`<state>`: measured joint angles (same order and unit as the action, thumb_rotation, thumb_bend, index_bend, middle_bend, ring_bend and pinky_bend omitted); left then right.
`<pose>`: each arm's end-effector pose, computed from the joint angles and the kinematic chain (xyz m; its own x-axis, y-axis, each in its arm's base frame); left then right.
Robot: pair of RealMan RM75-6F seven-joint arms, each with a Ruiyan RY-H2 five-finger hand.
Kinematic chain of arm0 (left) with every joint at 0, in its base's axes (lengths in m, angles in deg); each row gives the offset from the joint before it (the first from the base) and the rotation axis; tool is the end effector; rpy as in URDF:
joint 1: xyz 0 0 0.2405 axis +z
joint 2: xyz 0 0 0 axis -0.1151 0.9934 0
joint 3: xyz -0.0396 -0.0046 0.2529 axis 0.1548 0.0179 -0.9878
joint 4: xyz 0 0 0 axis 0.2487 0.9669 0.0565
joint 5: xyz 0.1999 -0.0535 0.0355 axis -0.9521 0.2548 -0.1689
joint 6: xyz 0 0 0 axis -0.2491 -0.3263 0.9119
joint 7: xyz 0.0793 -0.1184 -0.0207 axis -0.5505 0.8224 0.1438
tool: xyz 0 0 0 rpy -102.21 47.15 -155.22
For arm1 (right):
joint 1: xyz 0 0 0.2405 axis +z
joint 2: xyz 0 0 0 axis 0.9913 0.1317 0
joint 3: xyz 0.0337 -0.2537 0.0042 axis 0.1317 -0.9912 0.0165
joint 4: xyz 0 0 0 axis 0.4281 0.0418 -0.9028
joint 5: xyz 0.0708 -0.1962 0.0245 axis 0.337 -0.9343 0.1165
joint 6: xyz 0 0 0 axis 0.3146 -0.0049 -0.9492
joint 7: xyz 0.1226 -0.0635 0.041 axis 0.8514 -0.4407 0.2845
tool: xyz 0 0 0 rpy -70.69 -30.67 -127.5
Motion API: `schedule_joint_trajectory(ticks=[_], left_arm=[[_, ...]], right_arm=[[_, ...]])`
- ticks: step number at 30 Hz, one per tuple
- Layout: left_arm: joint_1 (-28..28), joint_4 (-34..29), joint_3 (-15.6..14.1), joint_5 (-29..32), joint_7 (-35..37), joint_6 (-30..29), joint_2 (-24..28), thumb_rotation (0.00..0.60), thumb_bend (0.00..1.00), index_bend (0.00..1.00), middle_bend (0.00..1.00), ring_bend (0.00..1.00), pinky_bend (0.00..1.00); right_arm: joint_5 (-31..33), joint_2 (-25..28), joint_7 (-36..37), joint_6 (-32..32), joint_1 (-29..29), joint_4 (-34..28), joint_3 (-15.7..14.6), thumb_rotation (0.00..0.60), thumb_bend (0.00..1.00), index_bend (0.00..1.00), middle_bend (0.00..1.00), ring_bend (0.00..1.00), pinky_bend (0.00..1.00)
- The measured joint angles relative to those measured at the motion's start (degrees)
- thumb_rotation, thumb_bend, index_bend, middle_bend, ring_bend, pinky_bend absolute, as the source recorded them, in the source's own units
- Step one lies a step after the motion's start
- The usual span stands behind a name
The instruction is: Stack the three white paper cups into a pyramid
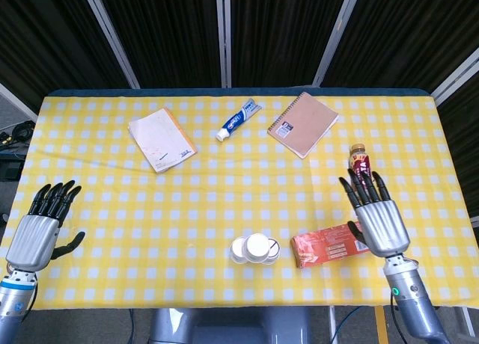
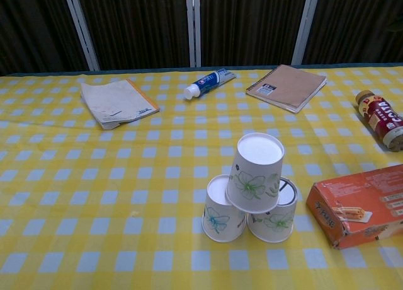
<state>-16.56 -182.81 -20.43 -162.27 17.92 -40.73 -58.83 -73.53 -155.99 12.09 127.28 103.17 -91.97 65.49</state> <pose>-0.2716 0.1966 0.1279 0.4283 -0.0145 0.9035 0.8865 -0.1871 -0.4232 -0.2162 -0.2372 0.1236 0.5790 0.0657 0.8127 -0.7906 -0.1982 0.5793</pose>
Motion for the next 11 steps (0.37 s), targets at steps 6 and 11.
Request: schedule_joint_trajectory(ticks=[6, 11], left_arm=[[0.97, 1.47, -0.50, -0.56, 0.29, -1.20, -0.81, 0.600, 0.26, 0.00, 0.00, 0.00, 0.00], [2.16, 2.91, -1.06, -1.52, 0.55, -3.02, -1.61, 0.600, 0.25, 0.00, 0.00, 0.00, 0.00]], right_arm=[[-1.90, -0.30, 11.24, 5.31, -7.08, 9.32, -1.99, 0.600, 0.17, 0.01, 0.00, 0.00, 0.00], [-3.24, -1.34, 15.92, 7.27, -10.35, 13.72, -3.17, 0.600, 0.17, 0.00, 0.00, 0.00, 0.00]])
